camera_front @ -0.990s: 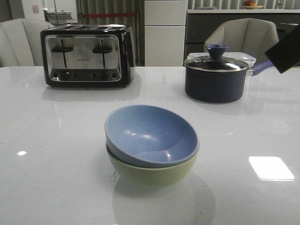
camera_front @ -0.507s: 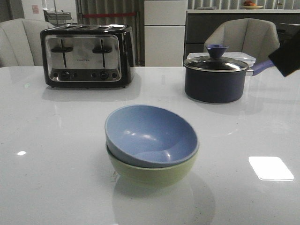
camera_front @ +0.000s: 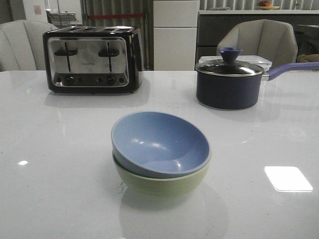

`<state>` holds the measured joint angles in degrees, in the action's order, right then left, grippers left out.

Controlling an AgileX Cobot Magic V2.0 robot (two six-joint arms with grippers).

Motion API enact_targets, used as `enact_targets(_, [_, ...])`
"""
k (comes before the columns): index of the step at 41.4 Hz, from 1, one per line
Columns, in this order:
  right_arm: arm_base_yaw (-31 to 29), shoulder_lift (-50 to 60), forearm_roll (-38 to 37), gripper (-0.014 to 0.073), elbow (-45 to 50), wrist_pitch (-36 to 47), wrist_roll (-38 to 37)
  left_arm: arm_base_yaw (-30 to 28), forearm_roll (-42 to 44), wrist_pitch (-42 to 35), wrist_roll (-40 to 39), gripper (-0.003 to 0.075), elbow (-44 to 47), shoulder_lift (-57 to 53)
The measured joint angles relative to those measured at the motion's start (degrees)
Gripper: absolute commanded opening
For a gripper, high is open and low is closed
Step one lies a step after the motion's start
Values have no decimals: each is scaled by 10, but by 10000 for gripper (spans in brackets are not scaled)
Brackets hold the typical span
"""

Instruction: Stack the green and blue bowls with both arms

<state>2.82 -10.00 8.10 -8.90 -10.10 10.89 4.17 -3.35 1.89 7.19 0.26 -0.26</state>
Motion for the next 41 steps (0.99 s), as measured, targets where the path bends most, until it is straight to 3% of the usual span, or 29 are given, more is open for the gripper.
enact_targets(10, [-28,105,0,71,100,41,0,0,0,0,0,96,0,0])
enact_targets(28, [-20,106,0,71,106,57,0,0,0,0,0,96,0,0])
enact_targets(41, [-21,106,-88,69,106,119,-131,0,0,0,0,96,0,0])
